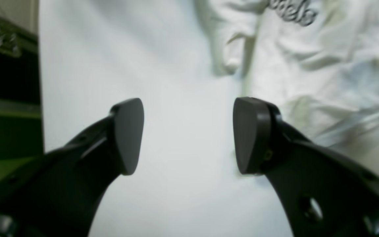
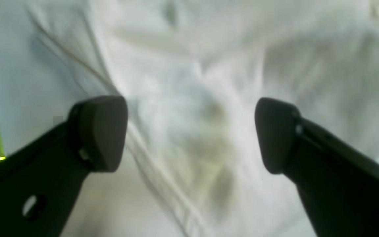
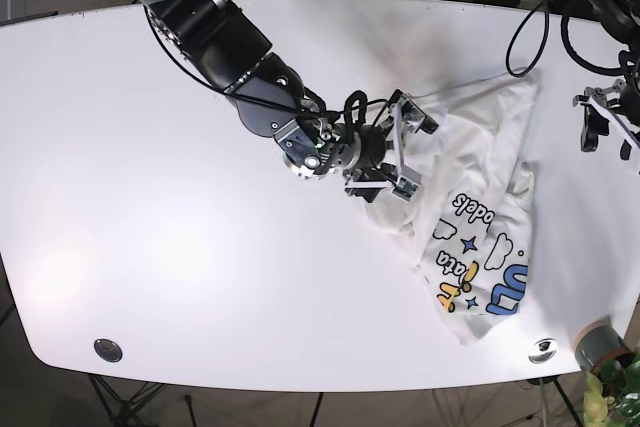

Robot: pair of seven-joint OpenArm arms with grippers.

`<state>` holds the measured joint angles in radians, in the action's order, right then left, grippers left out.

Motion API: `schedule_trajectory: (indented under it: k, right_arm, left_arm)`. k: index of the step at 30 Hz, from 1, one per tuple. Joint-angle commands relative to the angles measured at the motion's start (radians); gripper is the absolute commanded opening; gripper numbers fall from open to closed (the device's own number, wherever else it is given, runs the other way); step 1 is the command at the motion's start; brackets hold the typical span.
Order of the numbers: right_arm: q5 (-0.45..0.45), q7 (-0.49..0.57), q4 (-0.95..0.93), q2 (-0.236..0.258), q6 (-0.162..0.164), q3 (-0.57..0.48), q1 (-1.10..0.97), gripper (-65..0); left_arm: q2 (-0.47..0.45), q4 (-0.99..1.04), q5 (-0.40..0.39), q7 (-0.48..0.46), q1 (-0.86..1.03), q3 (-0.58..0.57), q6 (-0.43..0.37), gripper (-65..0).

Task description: Fold the T-shirt properly

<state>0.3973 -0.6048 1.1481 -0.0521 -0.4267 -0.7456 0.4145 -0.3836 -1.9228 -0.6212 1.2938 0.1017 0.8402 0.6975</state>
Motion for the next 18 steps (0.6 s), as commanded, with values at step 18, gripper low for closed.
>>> schedule_trajectory:
  k: [18]
  right_arm:
    - [-0.315, 0.293, -0.290, -0.105, -0.005, -0.168, 0.027, -11.7]
  left_arm:
    - [-0.015, -0.011, 0.455, -0.168, -0.006, -0.101, 0.001, -25.3]
